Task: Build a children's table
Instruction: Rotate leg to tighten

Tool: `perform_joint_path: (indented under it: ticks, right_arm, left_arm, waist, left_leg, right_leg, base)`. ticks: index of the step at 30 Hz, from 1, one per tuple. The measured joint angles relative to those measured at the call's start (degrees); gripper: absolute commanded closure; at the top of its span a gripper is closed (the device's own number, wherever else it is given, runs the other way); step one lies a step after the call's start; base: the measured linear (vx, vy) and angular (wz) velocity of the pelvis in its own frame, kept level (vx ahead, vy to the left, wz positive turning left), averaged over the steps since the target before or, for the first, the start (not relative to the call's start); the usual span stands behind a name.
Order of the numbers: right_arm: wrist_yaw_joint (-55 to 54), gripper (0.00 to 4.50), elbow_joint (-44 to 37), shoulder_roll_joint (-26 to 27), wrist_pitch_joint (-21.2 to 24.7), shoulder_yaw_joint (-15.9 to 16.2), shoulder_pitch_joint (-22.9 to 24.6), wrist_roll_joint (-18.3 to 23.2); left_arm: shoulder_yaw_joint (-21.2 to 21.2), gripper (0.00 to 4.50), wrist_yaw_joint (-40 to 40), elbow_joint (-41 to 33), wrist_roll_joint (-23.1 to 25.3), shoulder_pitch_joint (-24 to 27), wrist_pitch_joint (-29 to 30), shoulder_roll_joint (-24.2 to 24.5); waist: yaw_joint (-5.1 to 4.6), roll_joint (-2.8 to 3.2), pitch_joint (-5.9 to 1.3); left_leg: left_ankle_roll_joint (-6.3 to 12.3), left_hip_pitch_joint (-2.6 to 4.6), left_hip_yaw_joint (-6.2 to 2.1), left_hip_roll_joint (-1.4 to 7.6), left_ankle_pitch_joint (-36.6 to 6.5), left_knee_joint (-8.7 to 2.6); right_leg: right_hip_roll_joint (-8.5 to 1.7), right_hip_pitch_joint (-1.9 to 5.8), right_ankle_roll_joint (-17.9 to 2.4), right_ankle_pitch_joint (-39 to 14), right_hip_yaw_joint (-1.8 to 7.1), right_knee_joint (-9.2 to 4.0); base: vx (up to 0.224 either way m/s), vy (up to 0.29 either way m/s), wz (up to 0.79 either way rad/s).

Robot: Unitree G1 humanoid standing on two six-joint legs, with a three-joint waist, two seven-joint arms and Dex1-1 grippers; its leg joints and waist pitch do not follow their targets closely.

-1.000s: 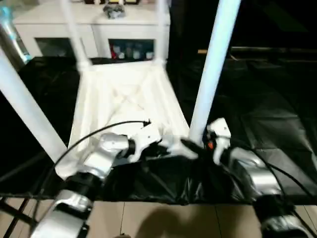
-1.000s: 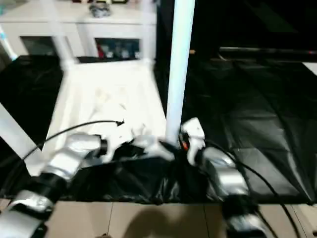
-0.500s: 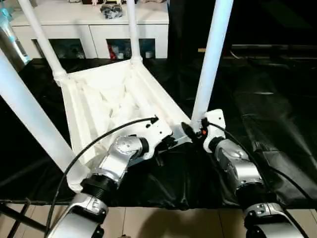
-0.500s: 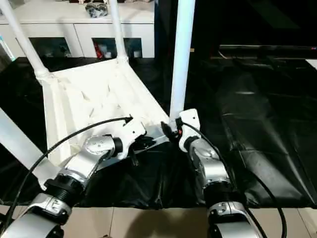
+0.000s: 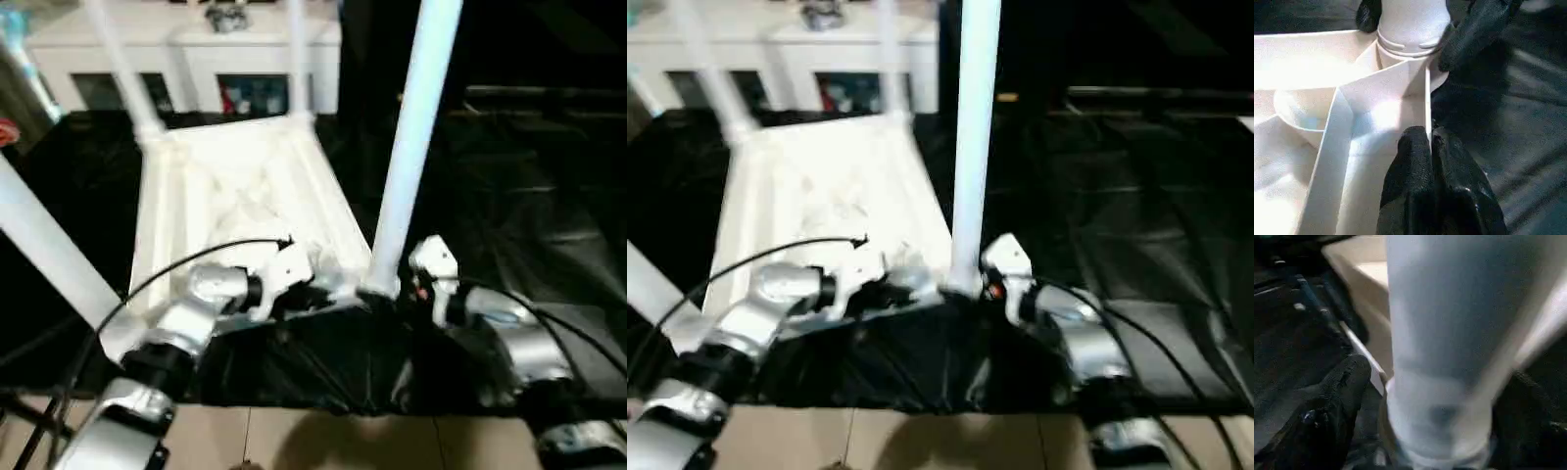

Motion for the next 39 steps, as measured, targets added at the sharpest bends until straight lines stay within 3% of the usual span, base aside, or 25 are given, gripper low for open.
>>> perform_joint_path:
  ticks: [8,19,21,24,32,39]
  right_arm:
    - [9.0,0.64,-2.0,-2.9,0.3,2.1,0.3,0.8]
    - [14.9,0.78,-4.6,-4.7,2.1,4.1,0.9,1.8]
    - [15.4,1.09,-5.0,-4.7,2.4,4.4,1.1,2.1]
    - [16.2,1.16,-5.9,-4.7,3.0,4.5,1.6,2.1]
    - [18.1,1.9,-6.6,-5.1,3.9,5.3,2.0,2.8]
    - [17.2,2.0,-6.9,-4.5,5.2,4.0,3.0,3.3]
  left_arm:
    - [-0.7,4.5,-6.0,0.9,-1.0,-0.6,-1.6,1.4]
    - [-1.7,4.5,-11.3,1.6,-2.0,-1.3,-1.8,2.8]
    - [-2.0,4.5,-12.2,1.8,-2.0,-1.6,-1.8,3.1]
    - [-2.4,4.5,-13.8,1.9,-2.2,-1.9,-1.8,3.4]
    - [-3.1,4.5,-15.6,2.0,-2.2,-2.3,-1.7,3.7]
    - [-3.1,4.5,-14.6,2.0,-2.1,-2.2,-1.6,3.3]
  waist:
    - [1.06,-0.11,0.09]
    - [1.28,-0.16,0.11]
    - [1.27,-0.17,0.12]
    - [1.53,-0.18,0.13]
    - [2.47,-0.26,0.17]
    - [2.68,-0.31,0.16]
  left_leg:
    - [0.07,-0.02,0.03,0.02,0.0,0.15]
    - [0.1,-0.04,0.03,0.02,-0.1,0.23]
    - [0.1,-0.04,0.03,0.02,-0.1,0.24]
    - [0.1,-0.05,0.02,0.02,-0.1,0.24]
    - [0.1,-0.02,0.03,0.04,-0.1,0.31]
    - [0.1,-0.01,0.02,0.04,-0.1,0.37]
  right_leg:
    - [-0.02,-0.06,0.0,0.0,0.01,0.0]
    - [-0.02,-0.05,0.0,0.0,0.01,0.01]
    - [-0.02,-0.05,0.0,0.0,0.01,0.02]
    - [-0.02,-0.05,0.0,0.0,0.01,0.02]
    - [-0.02,-0.05,0.0,0.0,0.02,0.12]
    - [-0.03,0.01,0.0,0.0,0.02,0.22]
  base:
    - [0.0,0.0,0.0]
    - [0.0,0.0,0.0]
    - [0.0,0.0,0.0]
    - [0.0,0.0,0.0]
    - [0.0,0.0,0.0]
    - [0.0,0.0,0.0]
